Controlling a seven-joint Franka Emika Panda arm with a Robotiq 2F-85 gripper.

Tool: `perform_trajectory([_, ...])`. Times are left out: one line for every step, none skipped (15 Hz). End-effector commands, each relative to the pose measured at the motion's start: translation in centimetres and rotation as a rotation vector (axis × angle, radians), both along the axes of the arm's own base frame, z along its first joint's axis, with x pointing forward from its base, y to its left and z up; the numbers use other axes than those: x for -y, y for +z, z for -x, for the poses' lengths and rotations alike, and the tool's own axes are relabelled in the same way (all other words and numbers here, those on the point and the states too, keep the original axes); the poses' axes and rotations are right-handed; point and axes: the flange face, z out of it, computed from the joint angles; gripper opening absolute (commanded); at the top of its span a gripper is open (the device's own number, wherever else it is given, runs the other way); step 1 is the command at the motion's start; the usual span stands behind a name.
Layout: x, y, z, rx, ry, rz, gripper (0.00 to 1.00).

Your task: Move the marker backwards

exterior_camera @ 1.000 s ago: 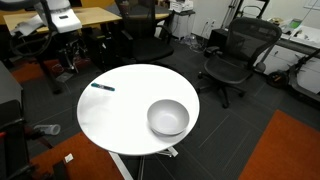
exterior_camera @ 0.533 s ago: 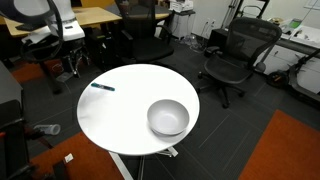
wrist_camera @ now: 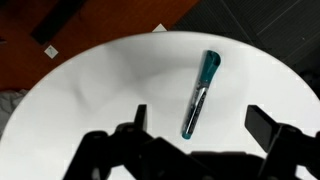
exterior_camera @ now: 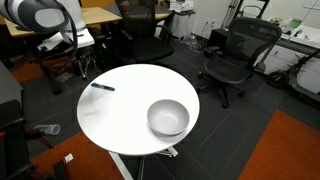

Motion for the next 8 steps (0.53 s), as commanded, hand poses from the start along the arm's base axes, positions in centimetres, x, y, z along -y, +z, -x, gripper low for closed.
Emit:
perform_trajectory([-0.2, -1.4, -1.7, 0.013, -0.014, 0.022, 1.00])
perform_trajectory([-0.2, -1.7, -2.0, 0.010, -0.014, 0.025, 1.00])
perform_trajectory([-0.2, -2.2, -2.3, 0.008, -0.014, 0.029, 1.00])
perform_trajectory([-0.2, -2.5, -2.6, 0.004, -0.015, 0.030, 1.00])
perform_trajectory([-0.2, -2.9, -2.8, 0.003, -0.014, 0.035, 1.00])
perform_trajectory([-0.2, -3.1, -3.1, 0.001, -0.015, 0.034, 1.00])
perform_trajectory([-0.2, -3.4, -3.4, 0.001, -0.016, 0.035, 1.00])
perform_trajectory([-0.2, -3.6, -3.6, 0.002, -0.017, 0.035, 1.00])
